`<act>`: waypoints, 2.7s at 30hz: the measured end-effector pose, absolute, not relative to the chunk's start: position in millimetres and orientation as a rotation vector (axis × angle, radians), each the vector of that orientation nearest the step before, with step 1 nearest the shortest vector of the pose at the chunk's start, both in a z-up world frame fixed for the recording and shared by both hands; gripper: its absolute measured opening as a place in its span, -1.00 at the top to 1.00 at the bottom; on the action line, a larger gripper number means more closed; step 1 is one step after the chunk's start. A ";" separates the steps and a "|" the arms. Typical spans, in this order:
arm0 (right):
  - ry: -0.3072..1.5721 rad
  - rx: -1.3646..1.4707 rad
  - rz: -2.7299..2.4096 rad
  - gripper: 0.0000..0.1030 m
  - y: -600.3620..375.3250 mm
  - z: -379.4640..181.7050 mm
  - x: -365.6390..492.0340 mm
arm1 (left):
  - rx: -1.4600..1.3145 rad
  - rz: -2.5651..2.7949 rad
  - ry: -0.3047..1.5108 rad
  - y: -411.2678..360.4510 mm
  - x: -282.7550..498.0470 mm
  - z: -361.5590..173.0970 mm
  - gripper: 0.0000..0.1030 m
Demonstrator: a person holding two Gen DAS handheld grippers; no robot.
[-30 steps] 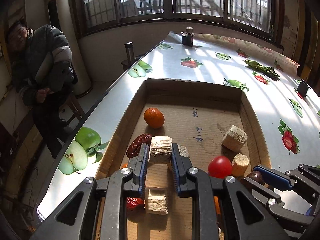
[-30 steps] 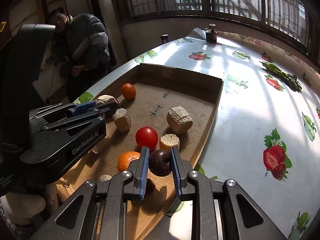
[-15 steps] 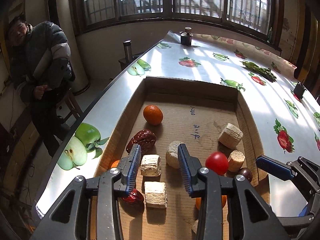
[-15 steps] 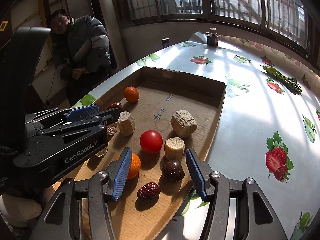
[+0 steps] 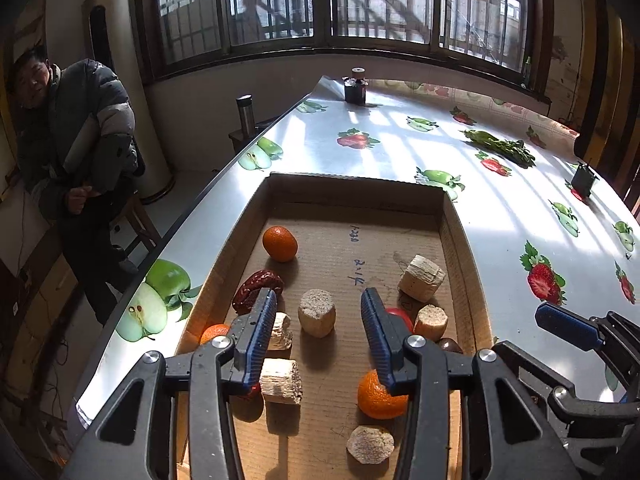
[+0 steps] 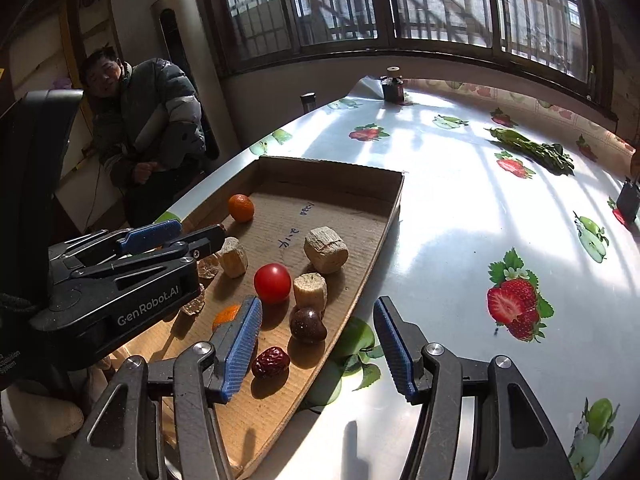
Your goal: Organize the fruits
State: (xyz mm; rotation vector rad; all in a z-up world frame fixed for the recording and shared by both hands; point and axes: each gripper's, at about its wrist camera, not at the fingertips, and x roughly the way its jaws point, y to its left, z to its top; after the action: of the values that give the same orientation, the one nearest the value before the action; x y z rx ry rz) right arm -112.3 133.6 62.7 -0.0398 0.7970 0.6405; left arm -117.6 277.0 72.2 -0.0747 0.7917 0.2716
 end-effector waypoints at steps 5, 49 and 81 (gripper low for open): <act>0.797 0.019 0.585 -0.23 105.0 68.5 -108.7 | -0.069 0.251 0.774 261.6 -118.9 80.6 0.12; 0.692 0.146 0.297 -0.53 -9.9 85.4 -123.0 | 0.046 0.219 0.663 159.3 -124.7 91.8 -0.51; 0.696 -0.138 0.401 -0.66 81.4 71.0 -141.2 | -0.138 0.328 0.533 217.2 -168.0 104.5 -1.00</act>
State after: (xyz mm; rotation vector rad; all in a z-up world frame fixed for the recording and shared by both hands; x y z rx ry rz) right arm -141.2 81.4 71.0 -0.1380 0.6960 0.4011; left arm -168.0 217.2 104.5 -0.1379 0.5328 0.3276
